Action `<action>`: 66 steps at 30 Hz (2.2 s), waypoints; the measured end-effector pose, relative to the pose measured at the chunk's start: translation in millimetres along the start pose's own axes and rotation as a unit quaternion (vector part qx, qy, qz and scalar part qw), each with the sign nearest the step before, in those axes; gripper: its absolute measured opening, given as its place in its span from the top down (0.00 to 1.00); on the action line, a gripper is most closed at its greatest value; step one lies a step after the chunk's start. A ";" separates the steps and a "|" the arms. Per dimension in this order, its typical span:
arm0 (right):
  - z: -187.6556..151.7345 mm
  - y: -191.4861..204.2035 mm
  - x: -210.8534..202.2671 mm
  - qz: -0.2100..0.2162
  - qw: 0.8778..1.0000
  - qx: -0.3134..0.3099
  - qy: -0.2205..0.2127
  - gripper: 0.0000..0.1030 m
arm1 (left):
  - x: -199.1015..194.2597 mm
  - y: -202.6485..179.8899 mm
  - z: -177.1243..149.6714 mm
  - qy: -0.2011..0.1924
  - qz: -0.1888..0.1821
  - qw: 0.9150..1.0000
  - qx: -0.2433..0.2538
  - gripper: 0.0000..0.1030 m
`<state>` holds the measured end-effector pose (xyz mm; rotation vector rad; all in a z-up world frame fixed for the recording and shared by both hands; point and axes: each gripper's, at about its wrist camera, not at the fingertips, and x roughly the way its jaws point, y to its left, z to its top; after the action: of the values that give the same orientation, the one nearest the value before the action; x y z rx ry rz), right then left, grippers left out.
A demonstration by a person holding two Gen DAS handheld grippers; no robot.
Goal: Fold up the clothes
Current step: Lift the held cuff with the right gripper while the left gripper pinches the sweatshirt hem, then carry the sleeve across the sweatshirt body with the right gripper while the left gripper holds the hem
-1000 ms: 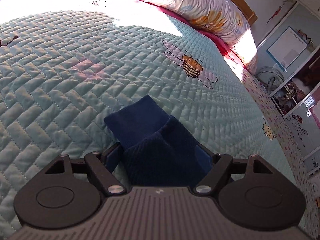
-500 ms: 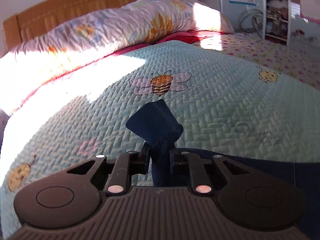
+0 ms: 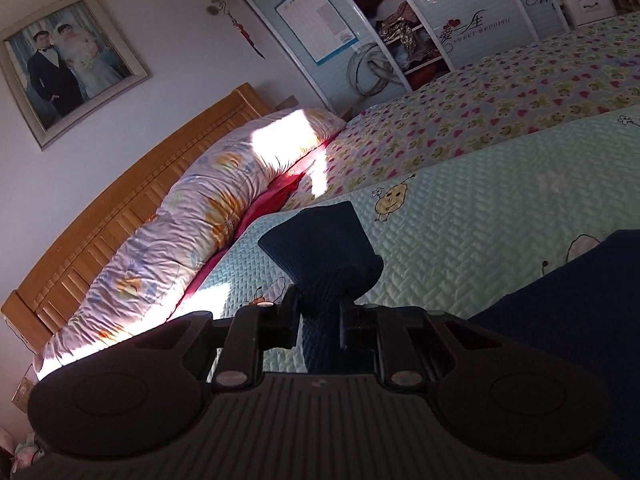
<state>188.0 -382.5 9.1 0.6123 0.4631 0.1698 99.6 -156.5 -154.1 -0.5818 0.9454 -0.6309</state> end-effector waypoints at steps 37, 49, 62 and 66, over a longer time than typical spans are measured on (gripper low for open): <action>0.5 -22.1 -35.3 0.021 0.999 -0.032 -0.008 0.81 | 17.0 38.1 -15.0 0.142 -0.159 0.962 -0.171 0.42; 11.5 -56.0 -51.4 0.017 0.999 0.014 -0.032 0.81 | 9.1 12.8 -14.6 0.091 -0.062 0.991 -0.073 0.89; 54.2 -140.1 -188.6 -0.028 0.980 0.035 -0.195 0.81 | 17.8 -138.9 -52.0 0.035 0.049 0.948 0.311 0.88; 28.5 -193.1 -232.5 -0.064 0.973 0.070 -0.211 0.81 | 38.8 -155.3 -90.8 0.073 0.090 0.907 0.404 0.87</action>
<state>-0.8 -620.1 1.4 0.7332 0.1008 -0.1186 1.5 -305.7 -109.4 0.2957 0.7726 -0.8343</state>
